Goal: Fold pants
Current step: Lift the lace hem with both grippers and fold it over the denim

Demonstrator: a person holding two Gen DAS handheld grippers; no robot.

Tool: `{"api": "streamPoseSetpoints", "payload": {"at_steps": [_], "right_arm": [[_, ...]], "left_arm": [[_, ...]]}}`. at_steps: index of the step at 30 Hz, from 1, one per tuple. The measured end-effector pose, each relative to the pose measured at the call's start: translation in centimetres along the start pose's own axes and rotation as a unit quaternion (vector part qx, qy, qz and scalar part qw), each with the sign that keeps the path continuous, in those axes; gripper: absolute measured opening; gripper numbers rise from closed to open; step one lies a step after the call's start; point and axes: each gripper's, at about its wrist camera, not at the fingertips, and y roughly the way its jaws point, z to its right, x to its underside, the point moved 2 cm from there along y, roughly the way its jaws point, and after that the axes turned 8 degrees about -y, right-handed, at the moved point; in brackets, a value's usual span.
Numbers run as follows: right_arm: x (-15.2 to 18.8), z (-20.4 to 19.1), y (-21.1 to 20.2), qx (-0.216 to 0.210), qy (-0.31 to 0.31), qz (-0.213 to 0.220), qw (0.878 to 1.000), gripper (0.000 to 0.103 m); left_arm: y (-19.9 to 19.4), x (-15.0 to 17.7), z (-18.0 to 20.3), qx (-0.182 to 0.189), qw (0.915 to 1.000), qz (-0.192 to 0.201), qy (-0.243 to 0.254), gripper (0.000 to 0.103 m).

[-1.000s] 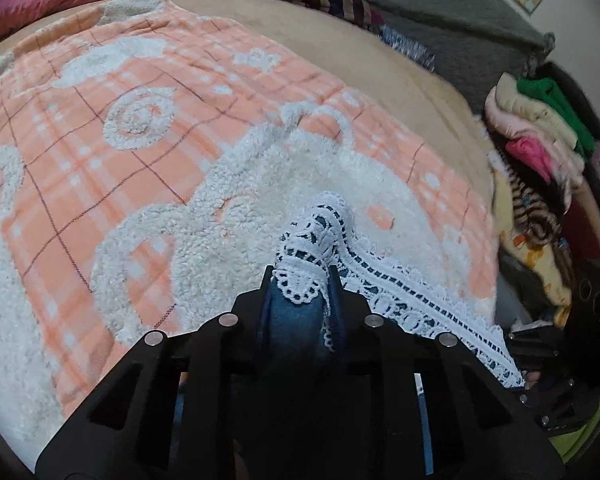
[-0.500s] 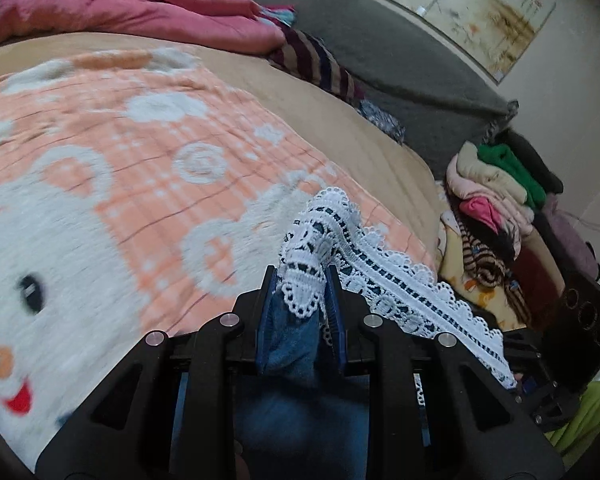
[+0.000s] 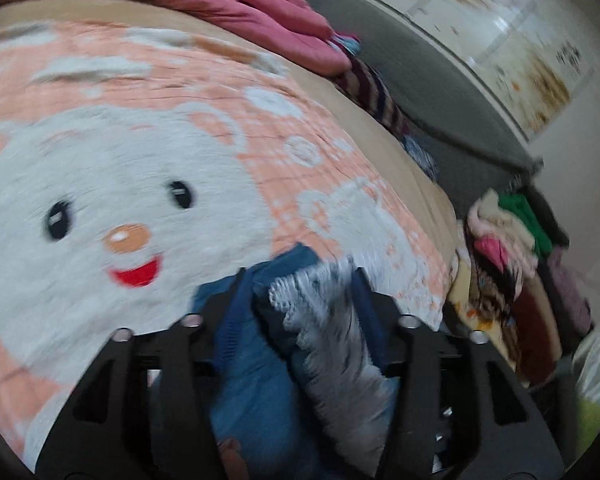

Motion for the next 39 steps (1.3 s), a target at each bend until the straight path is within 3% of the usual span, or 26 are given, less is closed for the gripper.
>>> {"api": "streamPoseSetpoints", "payload": {"at_steps": [4,5,9,11,13,15,16,18,20,25,29,32,33,36,39], "right_arm": [[0.3,-1.8,0.8,-0.030,-0.014,-0.002,0.999,0.032],[0.2,-2.0,0.7,-0.040,-0.014,0.002,0.999,0.040],[0.6,-1.2,-1.6,-0.079,0.009,0.039,0.996,0.050],[1.5,0.5,-3.3,-0.073,0.035,0.059,0.995,0.058],[2.5,2.6,-4.5,-0.052,0.060,0.064,0.995,0.059],[3.6,4.5,-5.0,-0.023,0.086,0.056,0.994,0.059],[4.4,5.6,-5.1,-0.007,0.101,0.048,0.994,0.059],[5.1,7.1,-4.7,0.008,0.113,0.037,0.993,0.059],[5.2,6.6,-4.8,0.002,0.109,0.036,0.993,0.058],[3.6,1.9,-5.4,-0.028,0.013,0.063,0.998,0.058],[2.8,-0.8,-3.2,-0.028,-0.051,0.035,0.998,0.040],[2.8,-2.1,-1.4,-0.010,-0.089,0.006,0.996,0.035],[2.8,-2.3,-0.9,-0.009,-0.091,0.000,0.996,0.025],[2.5,-2.3,-1.0,-0.022,-0.076,0.000,0.997,0.012],[1.5,-1.5,-2.7,-0.051,-0.040,0.028,0.997,0.009]], "left_arm": [[-2.0,0.6,-1.6,0.004,0.9983,0.018,-0.056,0.063],[-2.1,0.8,-1.7,0.004,0.9980,0.017,-0.061,0.065],[-1.2,2.2,-2.3,-0.070,0.9958,0.011,-0.058,0.067],[-1.1,2.6,-2.5,-0.089,0.9944,0.018,-0.054,0.067],[-0.8,2.9,-2.4,-0.130,0.9905,0.019,-0.041,0.067],[-0.5,3.1,-2.2,-0.142,0.9894,0.010,-0.032,0.067],[-0.4,3.1,-2.3,-0.143,0.9893,0.006,-0.030,0.065],[0.0,3.2,-2.2,-0.167,0.9858,-0.001,-0.020,0.048],[-0.1,3.7,-2.0,-0.181,0.9835,0.000,-0.007,0.038],[-1.0,3.7,-1.9,-0.192,0.9812,0.019,-0.006,0.036],[-2.3,3.9,-0.9,-0.201,0.9789,0.037,-0.003,0.036],[-2.6,4.2,-0.1,-0.196,0.9796,0.044,0.009,0.036],[-2.4,4.3,-0.1,-0.194,0.9800,0.041,0.011,0.036],[-1.3,4.5,-0.8,-0.207,0.9780,0.026,0.009,0.036],[-0.9,4.7,-1.6,-0.206,0.9783,0.022,-0.001,0.036]]}}
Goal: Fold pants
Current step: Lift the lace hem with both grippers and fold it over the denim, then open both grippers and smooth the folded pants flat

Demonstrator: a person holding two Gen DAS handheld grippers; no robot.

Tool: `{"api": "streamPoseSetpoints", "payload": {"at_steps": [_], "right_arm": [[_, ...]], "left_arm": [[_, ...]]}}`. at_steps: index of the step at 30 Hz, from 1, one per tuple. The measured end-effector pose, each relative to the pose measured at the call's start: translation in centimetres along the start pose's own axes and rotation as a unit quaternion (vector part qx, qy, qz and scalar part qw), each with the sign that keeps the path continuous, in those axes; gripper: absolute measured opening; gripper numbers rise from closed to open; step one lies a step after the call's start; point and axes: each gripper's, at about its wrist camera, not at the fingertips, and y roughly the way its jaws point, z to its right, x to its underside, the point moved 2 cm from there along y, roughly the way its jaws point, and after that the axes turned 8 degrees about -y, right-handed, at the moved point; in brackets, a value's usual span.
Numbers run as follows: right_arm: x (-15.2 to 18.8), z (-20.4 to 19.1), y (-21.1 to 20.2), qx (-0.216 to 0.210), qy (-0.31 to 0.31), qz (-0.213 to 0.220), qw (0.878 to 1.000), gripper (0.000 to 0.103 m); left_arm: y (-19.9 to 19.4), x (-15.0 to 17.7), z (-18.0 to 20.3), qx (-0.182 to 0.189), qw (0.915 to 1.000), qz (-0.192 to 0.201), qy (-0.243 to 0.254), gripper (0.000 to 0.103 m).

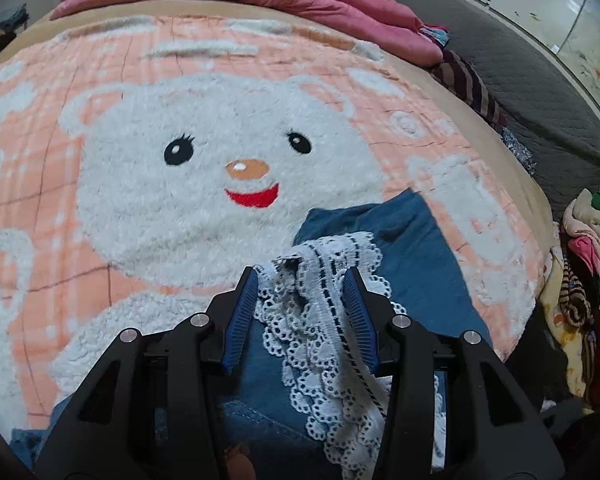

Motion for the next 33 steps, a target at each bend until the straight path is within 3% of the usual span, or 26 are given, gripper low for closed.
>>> {"api": "streamPoseSetpoints", "payload": {"at_steps": [3,7,11,15,17,18,22,24,29,33], "right_arm": [[-1.5,-0.2,-0.6,-0.027,0.012,0.030,0.999,0.009],[-1.2,-0.9,3.2,-0.023,0.000,-0.030,0.999,0.010],[-0.2,-1.7,3.1,-0.049,0.009,-0.032,0.998,0.034],[-0.1,-0.7,0.0,-0.065,0.028,0.015,0.997,0.037],[0.4,1.3,-2.4,-0.052,0.058,0.050,0.996,0.040],[0.8,2.7,-3.4,-0.025,0.075,0.058,0.995,0.040],[2.3,6.7,-3.3,0.029,0.131,0.043,0.990,0.041],[2.9,7.1,-2.7,0.033,0.136,0.029,0.990,0.041],[4.8,6.0,-0.3,0.059,0.126,-0.034,0.990,0.041],[5.7,5.6,0.4,0.066,0.111,-0.043,0.991,0.044]], "left_arm": [[-0.2,-0.2,-0.3,0.005,1.0000,0.006,-0.005,0.037],[-0.7,-0.4,-0.7,0.001,0.9998,0.020,-0.009,0.038],[-1.2,-0.4,-1.4,-0.007,0.9993,0.032,-0.015,0.042],[-2.7,-0.3,-0.9,-0.001,0.9985,0.053,-0.014,0.042],[-3.7,-0.2,-0.1,0.005,0.9979,0.064,-0.004,0.044],[-4.2,0.0,0.6,0.007,0.9976,0.069,0.004,0.045],[-4.8,0.9,3.8,0.018,0.9961,0.075,0.043,0.046],[-3.7,1.7,5.1,0.023,0.9960,0.061,0.061,0.046],[0.9,3.4,5.0,-0.060,0.9945,0.019,0.084,0.045],[1.2,3.8,4.3,-0.066,0.9944,0.019,0.081,0.044]]}}
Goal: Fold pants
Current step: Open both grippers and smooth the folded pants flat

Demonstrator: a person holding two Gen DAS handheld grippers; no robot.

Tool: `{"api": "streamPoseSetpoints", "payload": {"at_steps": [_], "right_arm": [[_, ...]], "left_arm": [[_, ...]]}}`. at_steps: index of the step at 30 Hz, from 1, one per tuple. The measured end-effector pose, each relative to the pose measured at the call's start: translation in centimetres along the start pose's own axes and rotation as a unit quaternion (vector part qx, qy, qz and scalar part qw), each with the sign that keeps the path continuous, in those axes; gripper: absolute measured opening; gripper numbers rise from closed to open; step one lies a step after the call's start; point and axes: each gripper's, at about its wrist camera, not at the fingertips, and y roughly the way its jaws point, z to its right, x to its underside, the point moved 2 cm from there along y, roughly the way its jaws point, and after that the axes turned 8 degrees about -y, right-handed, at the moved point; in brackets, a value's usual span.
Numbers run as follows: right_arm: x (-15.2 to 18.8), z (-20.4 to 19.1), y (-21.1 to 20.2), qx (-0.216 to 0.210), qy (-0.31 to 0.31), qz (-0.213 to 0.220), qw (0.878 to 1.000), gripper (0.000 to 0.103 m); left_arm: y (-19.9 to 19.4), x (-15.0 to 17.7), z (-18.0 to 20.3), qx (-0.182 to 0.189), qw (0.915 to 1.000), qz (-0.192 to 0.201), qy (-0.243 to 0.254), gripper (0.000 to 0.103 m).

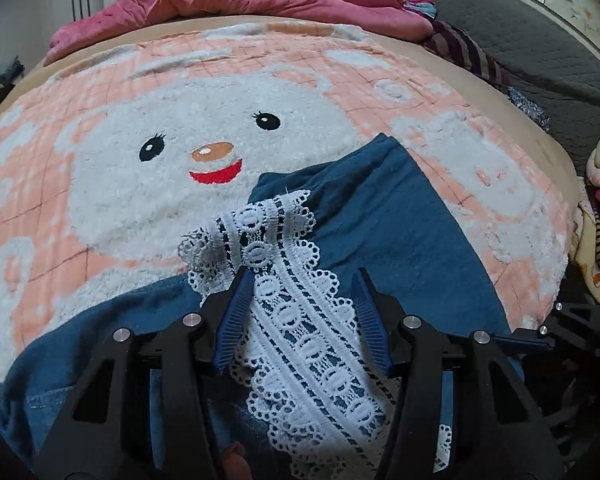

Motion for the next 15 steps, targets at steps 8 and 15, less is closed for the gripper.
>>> {"api": "streamPoseSetpoints", "payload": {"at_steps": [8,15], "right_arm": [[0.2,-0.3,-0.5,-0.015,0.006,0.014,1.000,0.056],[-0.2,0.2,-2.0,-0.015,0.022,0.036,0.999,0.062]], "left_arm": [[-1.2,0.7,0.1,0.006,0.9999,0.011,-0.012,0.045],[-3.2,1.3,0.9,0.009,0.9997,0.020,-0.006,0.054]]}}
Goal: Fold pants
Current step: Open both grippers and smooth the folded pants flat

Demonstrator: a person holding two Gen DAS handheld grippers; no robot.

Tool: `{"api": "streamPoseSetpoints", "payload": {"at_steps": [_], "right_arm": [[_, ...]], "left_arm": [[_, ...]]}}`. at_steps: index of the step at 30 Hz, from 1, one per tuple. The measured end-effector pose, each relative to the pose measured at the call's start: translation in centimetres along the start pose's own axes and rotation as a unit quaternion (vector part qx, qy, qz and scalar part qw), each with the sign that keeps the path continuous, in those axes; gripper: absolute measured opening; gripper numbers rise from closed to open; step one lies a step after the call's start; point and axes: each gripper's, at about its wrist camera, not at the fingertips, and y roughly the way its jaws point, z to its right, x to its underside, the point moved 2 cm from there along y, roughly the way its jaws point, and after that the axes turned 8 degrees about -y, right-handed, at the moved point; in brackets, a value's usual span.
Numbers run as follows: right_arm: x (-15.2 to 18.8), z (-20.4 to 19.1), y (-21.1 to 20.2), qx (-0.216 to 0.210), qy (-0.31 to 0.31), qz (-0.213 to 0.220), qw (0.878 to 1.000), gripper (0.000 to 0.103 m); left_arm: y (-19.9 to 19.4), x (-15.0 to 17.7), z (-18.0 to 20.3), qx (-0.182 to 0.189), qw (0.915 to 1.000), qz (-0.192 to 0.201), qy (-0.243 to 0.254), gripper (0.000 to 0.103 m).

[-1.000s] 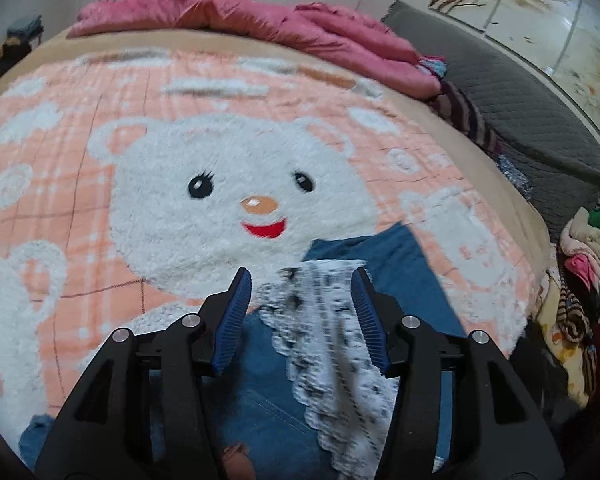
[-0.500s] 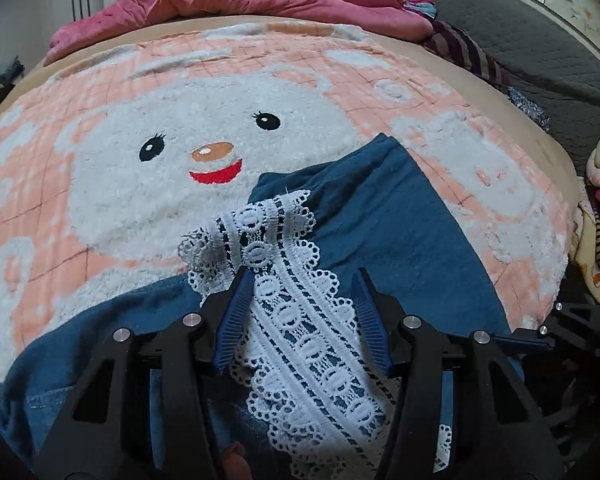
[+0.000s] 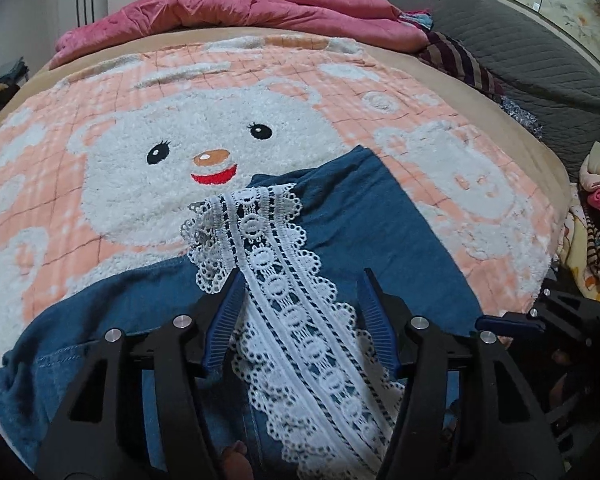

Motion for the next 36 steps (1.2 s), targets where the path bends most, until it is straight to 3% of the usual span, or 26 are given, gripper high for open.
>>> {"api": "streamPoseSetpoints", "payload": {"at_steps": [14,24,32,36], "right_arm": [[-0.6,-1.3,0.0,-0.003,-0.012,0.002,1.000,0.070],[0.4,-3.4,3.4,-0.040,-0.021,-0.066,0.997,0.076],[-0.5,-3.6,1.1,-0.034,-0.021,-0.034,0.999,0.077],[-1.8,-3.7,-0.4,-0.025,-0.021,-0.006,0.999,0.080]], "left_arm": [[-3.2,1.9,-0.1,-0.003,0.9999,0.016,0.002,0.072],[-1.9,4.8,-2.4,-0.053,0.9985,-0.014,-0.004,0.074],[-3.8,5.1,-3.1,-0.037,0.9990,0.007,-0.023,0.075],[-6.5,5.2,-4.0,-0.041,0.9979,0.034,-0.038,0.084]]}}
